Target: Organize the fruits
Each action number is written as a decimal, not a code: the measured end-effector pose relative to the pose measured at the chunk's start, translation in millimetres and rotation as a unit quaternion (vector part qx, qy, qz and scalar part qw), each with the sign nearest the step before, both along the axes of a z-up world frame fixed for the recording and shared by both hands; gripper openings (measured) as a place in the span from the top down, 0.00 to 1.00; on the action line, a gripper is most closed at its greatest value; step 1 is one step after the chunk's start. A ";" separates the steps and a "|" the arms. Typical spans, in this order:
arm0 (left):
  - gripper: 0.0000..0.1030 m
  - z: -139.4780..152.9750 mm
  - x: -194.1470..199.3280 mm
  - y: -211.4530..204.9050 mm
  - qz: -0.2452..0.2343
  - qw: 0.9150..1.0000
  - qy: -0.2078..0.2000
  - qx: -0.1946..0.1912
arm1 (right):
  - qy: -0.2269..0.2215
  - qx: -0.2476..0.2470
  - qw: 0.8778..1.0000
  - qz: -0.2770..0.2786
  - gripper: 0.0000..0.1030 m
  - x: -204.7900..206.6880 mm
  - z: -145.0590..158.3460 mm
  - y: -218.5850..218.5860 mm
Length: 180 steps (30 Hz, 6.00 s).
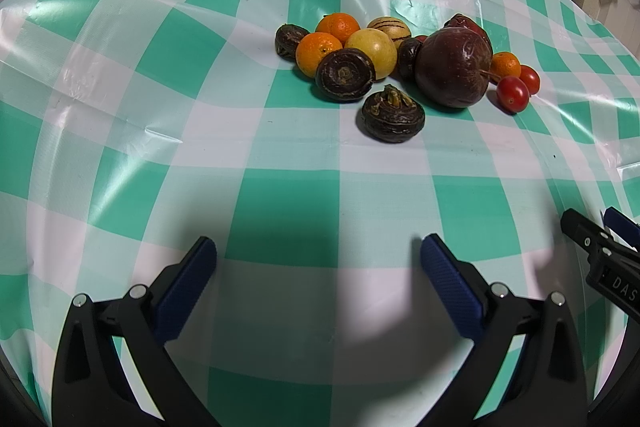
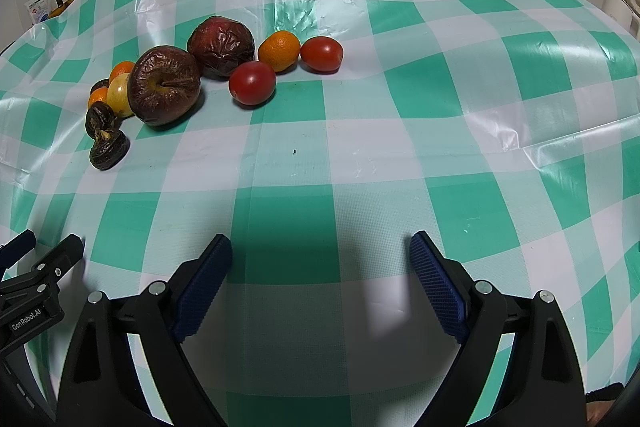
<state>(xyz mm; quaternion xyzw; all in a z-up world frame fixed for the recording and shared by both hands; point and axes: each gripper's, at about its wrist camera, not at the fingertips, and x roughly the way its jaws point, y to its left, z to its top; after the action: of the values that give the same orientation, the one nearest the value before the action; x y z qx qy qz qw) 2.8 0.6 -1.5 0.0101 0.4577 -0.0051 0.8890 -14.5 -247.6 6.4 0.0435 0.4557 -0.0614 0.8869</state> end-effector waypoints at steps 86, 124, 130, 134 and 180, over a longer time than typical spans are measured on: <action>0.53 9.1 68.3 -44.8 -0.073 0.997 -0.012 -0.011 | -0.066 0.083 0.992 0.072 0.65 46.3 25.0 -19.4; 0.58 52.0 -164.0 -156.9 -0.294 0.950 -0.097 -0.028 | -0.109 0.093 0.989 0.032 0.65 -223.6 33.8 -98.6; 0.58 67.3 -216.0 -205.2 -0.393 0.912 -0.117 -0.024 | -0.138 0.089 0.986 -0.032 0.65 -287.9 38.4 -151.7; 0.58 69.0 -253.3 -240.8 -0.465 0.878 -0.114 -0.013 | -0.134 0.086 0.983 -0.091 0.65 -326.5 31.6 -187.7; 0.35 -131.9 -316.4 -364.9 -0.664 0.726 0.120 0.135 | 0.033 0.125 0.958 -0.254 0.22 -368.0 -92.8 -271.0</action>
<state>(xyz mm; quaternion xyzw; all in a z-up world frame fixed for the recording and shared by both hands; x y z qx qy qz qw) -313.6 -364.3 -133.4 0.4309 0.4328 -0.5329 0.5857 -382.4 -518.6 -86.4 0.2668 0.4629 -0.2288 0.8137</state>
